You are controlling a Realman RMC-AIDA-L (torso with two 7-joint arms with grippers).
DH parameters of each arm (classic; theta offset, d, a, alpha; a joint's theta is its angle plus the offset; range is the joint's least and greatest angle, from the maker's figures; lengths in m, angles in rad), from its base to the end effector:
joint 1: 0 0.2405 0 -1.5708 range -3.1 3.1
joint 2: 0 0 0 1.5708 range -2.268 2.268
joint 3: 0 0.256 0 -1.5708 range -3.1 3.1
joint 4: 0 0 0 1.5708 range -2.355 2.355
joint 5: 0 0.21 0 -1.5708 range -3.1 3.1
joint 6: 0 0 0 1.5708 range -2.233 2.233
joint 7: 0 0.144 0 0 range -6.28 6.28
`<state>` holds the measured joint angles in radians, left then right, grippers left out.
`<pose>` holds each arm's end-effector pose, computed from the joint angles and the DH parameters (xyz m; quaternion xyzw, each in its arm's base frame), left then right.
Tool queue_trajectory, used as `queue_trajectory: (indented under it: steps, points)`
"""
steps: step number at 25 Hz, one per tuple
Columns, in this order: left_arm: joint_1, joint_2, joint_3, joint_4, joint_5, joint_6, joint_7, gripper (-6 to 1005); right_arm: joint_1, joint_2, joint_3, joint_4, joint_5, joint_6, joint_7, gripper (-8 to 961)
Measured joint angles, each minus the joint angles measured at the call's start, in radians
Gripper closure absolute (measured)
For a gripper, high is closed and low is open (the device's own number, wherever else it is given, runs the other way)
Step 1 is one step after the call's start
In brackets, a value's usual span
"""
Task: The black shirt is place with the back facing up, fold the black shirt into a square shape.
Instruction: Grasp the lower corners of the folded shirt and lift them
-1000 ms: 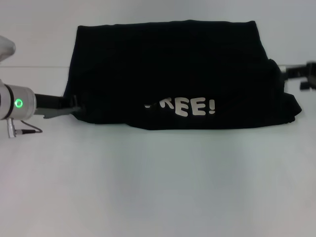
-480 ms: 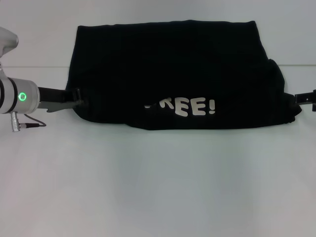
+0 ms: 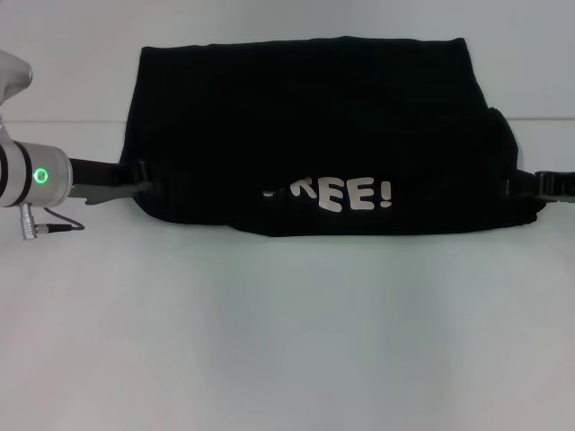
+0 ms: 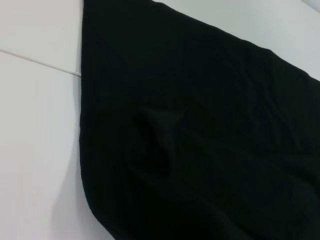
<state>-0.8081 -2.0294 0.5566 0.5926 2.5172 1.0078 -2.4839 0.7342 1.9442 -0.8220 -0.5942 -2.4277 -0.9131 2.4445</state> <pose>-0.2754 0.4355 0.0233 -0.7238 -0.6158 -0.1294 0.2832 0.3029 0.4360 0.0491 -0.7533 0.5580 0.0617 0.3426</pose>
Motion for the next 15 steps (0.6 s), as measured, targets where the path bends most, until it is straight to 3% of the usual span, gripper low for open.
queue_trajectory:
  steps: [15]
  points:
    - [0.002,0.003,-0.001,0.002,0.000,-0.013,0.002,998,0.030,0.016,-0.041,0.063,0.004,0.087,-0.016,127]
